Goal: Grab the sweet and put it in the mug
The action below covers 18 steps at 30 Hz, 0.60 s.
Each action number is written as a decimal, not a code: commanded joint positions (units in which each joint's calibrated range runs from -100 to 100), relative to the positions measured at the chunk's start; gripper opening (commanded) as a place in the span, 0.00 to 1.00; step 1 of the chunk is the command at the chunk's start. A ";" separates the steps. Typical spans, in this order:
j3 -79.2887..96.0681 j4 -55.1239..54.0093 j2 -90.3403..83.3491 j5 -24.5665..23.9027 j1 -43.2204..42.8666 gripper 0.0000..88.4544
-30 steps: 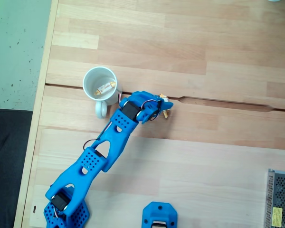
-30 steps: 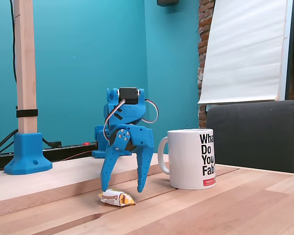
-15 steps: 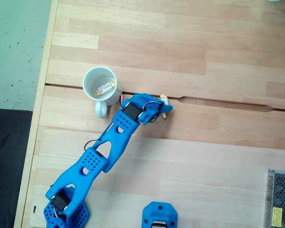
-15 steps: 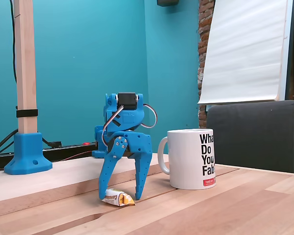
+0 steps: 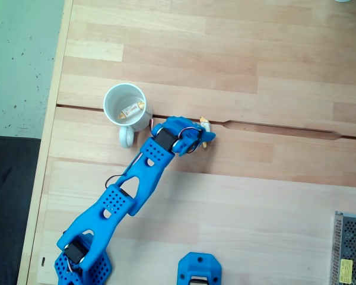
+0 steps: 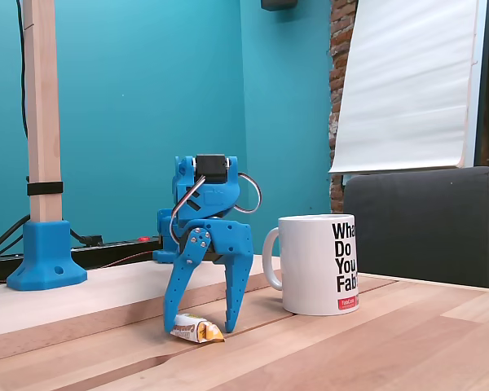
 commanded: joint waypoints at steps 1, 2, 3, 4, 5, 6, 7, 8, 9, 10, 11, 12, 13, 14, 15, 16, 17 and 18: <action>-0.32 -0.13 -0.30 -0.10 -0.34 0.33; -0.32 -0.13 -0.30 -0.05 -0.34 0.33; -0.32 -0.13 -0.30 -0.05 -0.41 0.33; -0.32 -0.13 -0.30 0.00 -0.41 0.33; -0.32 -0.13 -0.30 0.00 -0.41 0.33; -0.32 -0.13 -0.39 0.05 -0.41 0.33; -0.32 -0.13 -0.39 0.05 -0.41 0.33; -0.32 -0.05 -0.39 0.00 -0.41 0.33; -0.32 -0.05 -0.39 -0.05 -0.41 0.33; -0.32 -0.05 -0.39 -0.05 -0.41 0.33; -0.32 -0.05 -0.39 0.05 -0.41 0.33; -0.32 -0.05 -0.39 0.05 -0.41 0.33; -0.32 -0.05 -0.30 -0.15 -0.41 0.33; -0.32 -0.05 -0.30 -0.24 -0.41 0.33; -0.32 -0.05 -0.30 -0.24 -0.41 0.33; -0.32 -0.05 -0.30 -0.29 -0.48 0.33; -0.32 -0.05 -0.30 -0.34 -0.48 0.32; -0.32 -0.05 -0.30 -0.34 -0.48 0.31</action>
